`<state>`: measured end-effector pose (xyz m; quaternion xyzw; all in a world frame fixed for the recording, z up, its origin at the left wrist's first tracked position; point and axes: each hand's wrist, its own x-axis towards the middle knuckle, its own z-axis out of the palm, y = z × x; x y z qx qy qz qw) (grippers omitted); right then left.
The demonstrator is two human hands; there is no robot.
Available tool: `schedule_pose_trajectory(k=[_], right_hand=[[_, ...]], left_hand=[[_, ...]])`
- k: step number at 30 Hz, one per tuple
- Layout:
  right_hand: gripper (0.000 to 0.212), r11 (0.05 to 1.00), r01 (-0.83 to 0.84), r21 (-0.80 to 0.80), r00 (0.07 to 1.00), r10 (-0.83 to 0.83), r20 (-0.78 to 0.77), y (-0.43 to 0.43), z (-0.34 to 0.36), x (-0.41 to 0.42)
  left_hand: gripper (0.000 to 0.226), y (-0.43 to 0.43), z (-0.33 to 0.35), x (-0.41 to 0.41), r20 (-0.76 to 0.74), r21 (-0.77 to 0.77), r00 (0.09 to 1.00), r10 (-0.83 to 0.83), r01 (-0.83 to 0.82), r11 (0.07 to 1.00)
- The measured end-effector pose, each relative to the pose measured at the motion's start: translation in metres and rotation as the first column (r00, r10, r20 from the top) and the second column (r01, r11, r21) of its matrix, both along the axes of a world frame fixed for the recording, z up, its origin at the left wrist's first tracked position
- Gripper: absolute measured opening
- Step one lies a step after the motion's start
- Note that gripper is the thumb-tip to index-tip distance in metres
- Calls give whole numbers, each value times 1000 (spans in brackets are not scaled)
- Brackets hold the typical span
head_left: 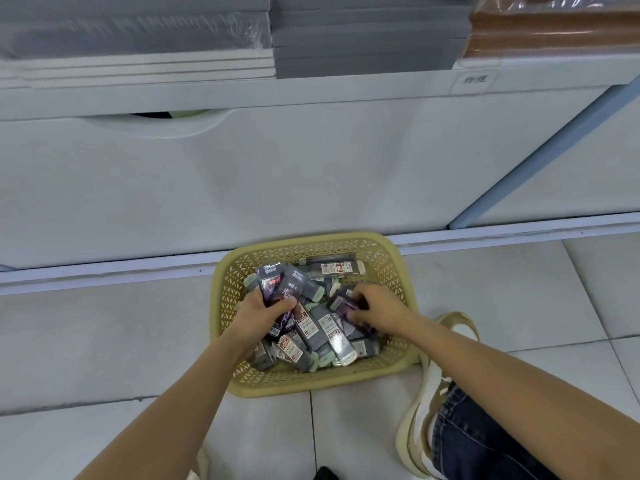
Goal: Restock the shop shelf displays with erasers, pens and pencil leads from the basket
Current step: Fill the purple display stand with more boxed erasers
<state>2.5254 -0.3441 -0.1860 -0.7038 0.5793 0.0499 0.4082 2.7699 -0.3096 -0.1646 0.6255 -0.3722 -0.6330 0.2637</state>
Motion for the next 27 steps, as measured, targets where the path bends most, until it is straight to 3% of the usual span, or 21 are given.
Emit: schedule_pose_trajectory(k=[3,6,10,15,18,20,23,25,27], right_hand=[[10,992,99,72,962,-114,249,-10,13,-6],[15,985,17,171,903,-88,420,-20,37,-2],[16,993,22,119,884,-75,462,-25,64,13],[26,998,-37,59,876,4,482,-24,114,26],[33,998,-60,27,880,41,474,-25,147,31],[30,999,-5,46,861,-20,508,-28,171,31],[21,998,20,66,845,-52,532,-33,211,29],[16,998,35,49,818,-57,573,-34,237,31],[23,997,78,23,765,-75,640,-32,264,35]], left_hand=[[11,0,9,-6,-78,32,982,170,-168,985],[14,-3,22,-13,-156,92,945,288,-276,957],[12,-6,47,-22,-204,24,936,287,-289,957],[12,-2,82,-12,-129,-136,959,254,-270,953],[24,-2,111,-4,-87,-168,969,231,-243,955],[29,-4,133,1,-128,-197,955,267,-289,937],[13,-5,171,11,-192,-275,936,295,-340,899],[26,-5,197,18,-230,-328,926,300,-364,872],[15,-5,229,25,-275,-373,911,306,-394,840]])
